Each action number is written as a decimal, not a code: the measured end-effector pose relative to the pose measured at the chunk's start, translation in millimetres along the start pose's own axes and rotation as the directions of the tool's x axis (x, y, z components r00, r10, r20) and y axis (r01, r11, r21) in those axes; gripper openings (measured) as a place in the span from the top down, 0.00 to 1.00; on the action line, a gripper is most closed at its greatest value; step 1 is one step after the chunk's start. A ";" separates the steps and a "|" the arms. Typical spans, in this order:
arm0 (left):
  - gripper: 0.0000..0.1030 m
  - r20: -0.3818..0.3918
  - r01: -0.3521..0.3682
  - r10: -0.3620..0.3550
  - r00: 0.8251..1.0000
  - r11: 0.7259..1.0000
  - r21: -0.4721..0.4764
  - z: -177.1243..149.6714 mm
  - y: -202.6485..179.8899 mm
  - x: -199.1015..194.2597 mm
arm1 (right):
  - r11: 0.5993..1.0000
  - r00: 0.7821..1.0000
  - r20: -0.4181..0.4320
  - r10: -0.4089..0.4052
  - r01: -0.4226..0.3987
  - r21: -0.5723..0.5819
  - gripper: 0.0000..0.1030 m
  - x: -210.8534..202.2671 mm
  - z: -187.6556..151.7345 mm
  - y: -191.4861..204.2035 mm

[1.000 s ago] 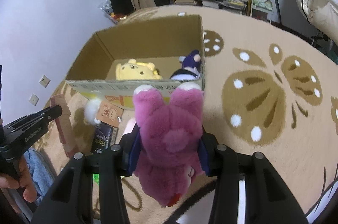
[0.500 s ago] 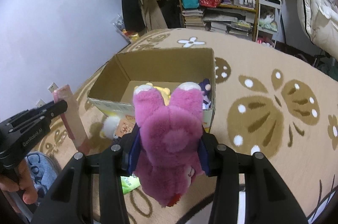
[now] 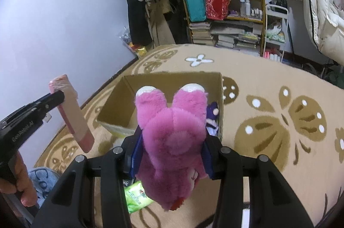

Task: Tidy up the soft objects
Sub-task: 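Lift the pink bear and tissue pack toward the cardboard box, then open both tools to drop the pink bear and tissue pack into the box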

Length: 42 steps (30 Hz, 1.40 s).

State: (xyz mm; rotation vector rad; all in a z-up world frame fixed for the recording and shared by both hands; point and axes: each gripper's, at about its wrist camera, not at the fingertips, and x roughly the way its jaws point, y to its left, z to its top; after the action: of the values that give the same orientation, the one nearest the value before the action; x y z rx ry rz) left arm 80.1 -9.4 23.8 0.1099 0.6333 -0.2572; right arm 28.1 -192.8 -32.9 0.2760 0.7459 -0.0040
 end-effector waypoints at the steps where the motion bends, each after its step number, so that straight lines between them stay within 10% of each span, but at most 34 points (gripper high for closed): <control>1: 0.86 0.007 0.001 -0.001 1.000 1.000 0.003 2.3 -1.6 0.1 | 1.000 1.000 0.007 0.003 -0.003 -0.003 0.53 -0.5 2.5 1.2; 42: 0.78 0.003 0.057 -0.057 0.998 0.997 -0.048 18.2 -4.9 78.2 | 0.996 0.997 0.064 0.037 -0.042 0.082 0.49 68.5 36.7 -24.6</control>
State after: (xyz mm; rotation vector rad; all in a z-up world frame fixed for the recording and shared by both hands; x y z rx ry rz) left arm 149.8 -33.4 -8.5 0.0460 0.6414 -0.2967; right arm 100.6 -219.2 -59.2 0.3689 0.6790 -0.0060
